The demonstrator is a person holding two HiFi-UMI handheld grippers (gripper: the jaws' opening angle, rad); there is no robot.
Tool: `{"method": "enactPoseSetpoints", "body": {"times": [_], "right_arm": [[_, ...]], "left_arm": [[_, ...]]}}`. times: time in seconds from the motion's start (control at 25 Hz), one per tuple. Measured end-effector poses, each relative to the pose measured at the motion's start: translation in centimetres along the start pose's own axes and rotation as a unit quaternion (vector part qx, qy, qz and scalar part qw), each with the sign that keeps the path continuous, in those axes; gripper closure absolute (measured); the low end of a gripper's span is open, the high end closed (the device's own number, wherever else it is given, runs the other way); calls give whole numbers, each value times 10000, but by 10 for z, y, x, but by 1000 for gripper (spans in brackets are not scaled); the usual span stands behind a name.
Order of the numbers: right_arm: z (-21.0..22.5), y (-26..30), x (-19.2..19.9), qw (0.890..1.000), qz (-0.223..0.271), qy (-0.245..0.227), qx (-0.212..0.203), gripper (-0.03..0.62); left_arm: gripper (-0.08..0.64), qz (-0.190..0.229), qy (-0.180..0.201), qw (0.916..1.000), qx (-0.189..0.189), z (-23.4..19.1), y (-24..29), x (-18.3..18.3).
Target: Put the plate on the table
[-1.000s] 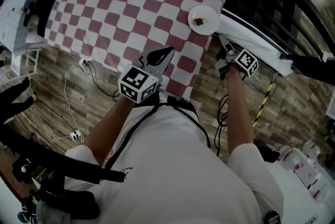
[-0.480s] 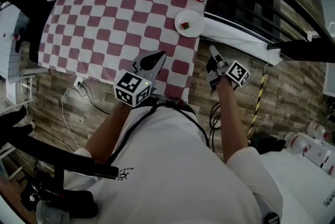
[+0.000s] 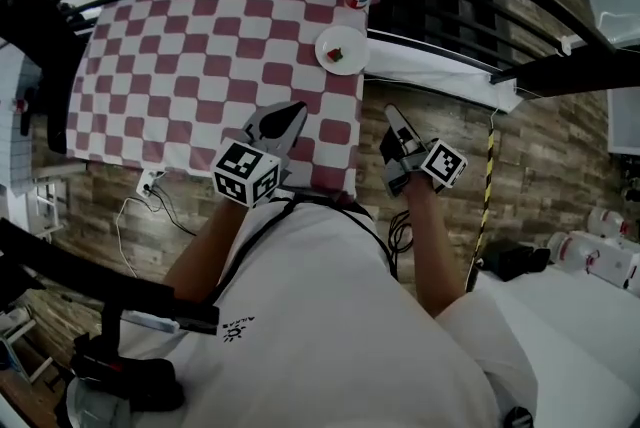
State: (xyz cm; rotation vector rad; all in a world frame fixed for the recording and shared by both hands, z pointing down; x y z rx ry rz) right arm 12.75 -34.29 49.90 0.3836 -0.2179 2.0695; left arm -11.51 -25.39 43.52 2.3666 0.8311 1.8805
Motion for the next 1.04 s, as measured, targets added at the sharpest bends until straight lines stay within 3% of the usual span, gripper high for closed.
{"method": "enactPoseSetpoints", "body": {"times": [0.44, 1.04], "right_arm": [[-51, -25, 24, 9987, 416, -11, -290, 586], [-78, -32, 29, 9978, 355, -426, -359, 587]], "left_arm": [[558, -55, 79, 9998, 157, 6, -16, -3], [558, -7, 197, 9997, 175, 6, -25, -17]]}}
Point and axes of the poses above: the fingertips, and each gripper's own axes: y forward along the fingers, z to its right, x out of its underside, the point moved 7 cm from there along -y, backward along the fingers, and after that the axes turned 6 degrees about -x, right-handed, at the moved point
